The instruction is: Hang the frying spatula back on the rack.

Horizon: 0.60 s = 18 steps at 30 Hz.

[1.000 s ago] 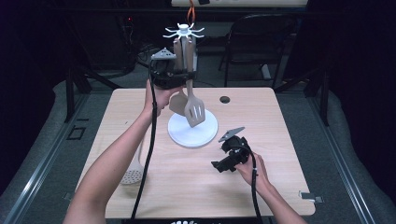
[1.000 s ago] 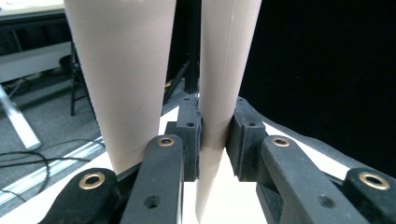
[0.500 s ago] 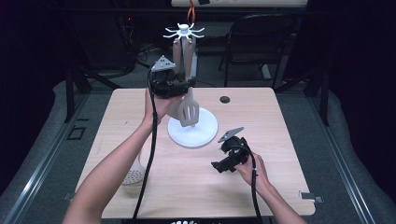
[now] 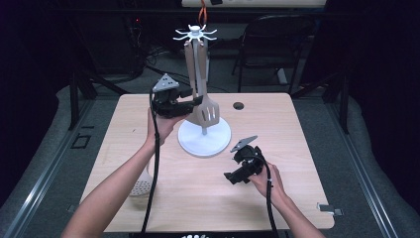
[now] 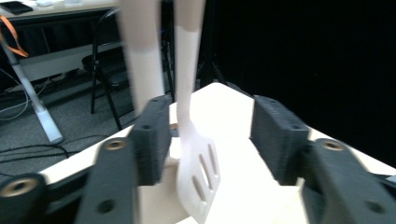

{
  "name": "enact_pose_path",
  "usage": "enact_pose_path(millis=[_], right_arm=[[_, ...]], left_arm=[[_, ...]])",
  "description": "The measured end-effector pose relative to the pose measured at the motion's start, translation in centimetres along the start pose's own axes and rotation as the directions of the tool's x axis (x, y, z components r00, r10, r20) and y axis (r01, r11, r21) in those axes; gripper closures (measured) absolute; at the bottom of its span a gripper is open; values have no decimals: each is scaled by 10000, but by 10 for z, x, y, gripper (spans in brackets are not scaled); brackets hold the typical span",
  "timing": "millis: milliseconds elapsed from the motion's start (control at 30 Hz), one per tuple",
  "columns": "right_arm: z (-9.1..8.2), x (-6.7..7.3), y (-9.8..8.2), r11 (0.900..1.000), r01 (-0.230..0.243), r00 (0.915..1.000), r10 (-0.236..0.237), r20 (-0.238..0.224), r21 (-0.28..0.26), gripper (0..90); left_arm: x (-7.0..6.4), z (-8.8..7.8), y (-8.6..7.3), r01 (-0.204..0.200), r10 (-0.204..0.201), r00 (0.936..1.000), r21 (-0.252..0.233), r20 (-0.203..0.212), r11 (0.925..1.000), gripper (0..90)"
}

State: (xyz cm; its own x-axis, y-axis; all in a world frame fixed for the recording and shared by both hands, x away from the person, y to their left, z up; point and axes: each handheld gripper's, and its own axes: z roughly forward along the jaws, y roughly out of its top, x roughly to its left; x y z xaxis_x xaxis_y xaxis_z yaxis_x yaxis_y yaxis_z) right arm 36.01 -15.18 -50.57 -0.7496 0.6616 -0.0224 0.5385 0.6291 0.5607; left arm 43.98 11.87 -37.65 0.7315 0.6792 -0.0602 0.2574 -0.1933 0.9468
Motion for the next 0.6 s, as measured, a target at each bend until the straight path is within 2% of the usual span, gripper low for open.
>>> enact_pose_path(millis=[167, 367, 600], right_arm=[[1, -1, 0, 10000, -37, 10000, 37, -32, -80, 38], [1, -1, 0, 10000, -31, 10000, 31, -19, -7, 40], [3, -1, 0, 10000, -53, 10000, 52, -57, -37, 40]], left_arm=[[10, -14, 6, 177, -186, 9995, -341, -256, 9993, 711], [20, -29, 22, 154, -199, 9981, -774, -575, 9969, 898], [28, -38, 47, -70, 1, 9965, -831, -836, 9965, 900]])
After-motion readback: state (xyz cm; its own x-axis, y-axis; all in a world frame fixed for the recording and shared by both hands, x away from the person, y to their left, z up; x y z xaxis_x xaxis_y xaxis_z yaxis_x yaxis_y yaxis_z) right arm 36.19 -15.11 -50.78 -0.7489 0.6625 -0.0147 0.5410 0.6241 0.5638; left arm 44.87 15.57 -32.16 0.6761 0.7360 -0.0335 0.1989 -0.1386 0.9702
